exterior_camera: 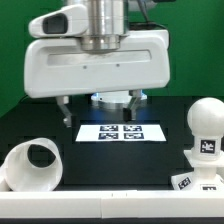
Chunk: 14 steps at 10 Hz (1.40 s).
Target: Assemble lamp
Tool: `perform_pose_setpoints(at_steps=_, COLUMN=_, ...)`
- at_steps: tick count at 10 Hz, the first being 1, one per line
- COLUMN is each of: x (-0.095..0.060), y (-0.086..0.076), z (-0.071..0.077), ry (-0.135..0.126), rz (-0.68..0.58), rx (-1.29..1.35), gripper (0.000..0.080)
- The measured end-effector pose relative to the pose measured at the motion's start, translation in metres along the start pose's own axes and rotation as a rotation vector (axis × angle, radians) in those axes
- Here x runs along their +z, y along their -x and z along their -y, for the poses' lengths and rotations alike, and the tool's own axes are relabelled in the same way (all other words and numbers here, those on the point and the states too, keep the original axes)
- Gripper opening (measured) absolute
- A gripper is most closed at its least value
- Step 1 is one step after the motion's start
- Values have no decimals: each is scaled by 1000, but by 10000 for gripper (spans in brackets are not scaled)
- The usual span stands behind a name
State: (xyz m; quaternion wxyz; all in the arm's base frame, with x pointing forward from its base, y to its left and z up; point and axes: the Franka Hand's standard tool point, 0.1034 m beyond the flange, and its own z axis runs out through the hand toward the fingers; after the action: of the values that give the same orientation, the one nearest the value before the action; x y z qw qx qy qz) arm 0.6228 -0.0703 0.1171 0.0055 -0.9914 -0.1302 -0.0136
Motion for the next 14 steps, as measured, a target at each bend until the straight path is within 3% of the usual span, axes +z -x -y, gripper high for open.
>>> perform_pose_setpoints(at_steps=2, x=8, y=-6, z=-15, ry=-9, rz=119, rx=-26, gripper=698)
perform_pose_setpoints(at_steps=3, x=12, y=-6, z=-13, ry=-34, rz=188, rx=-31, gripper=698)
perform_pose_setpoints(at_steps=6, x=14, y=3, z=-3, ry=-67, rz=380, rx=-40, gripper=698)
perform_pose_setpoints(at_steps=7, x=21, y=2, z=-7, ry=-76, rz=435, rx=-60, gripper=698)
perform_pose_setpoints(at_steps=9, x=36, y=3, z=-29, ry=-70, rz=553, rx=-65, gripper=698)
perform_pose_setpoints(at_steps=10, x=40, y=-6, z=-38, ry=-60, rz=540, rx=-66, gripper=698)
perform_pose_setpoints(at_steps=14, x=60, y=10, z=-44, ry=-70, rz=563, rx=-50, gripper=698)
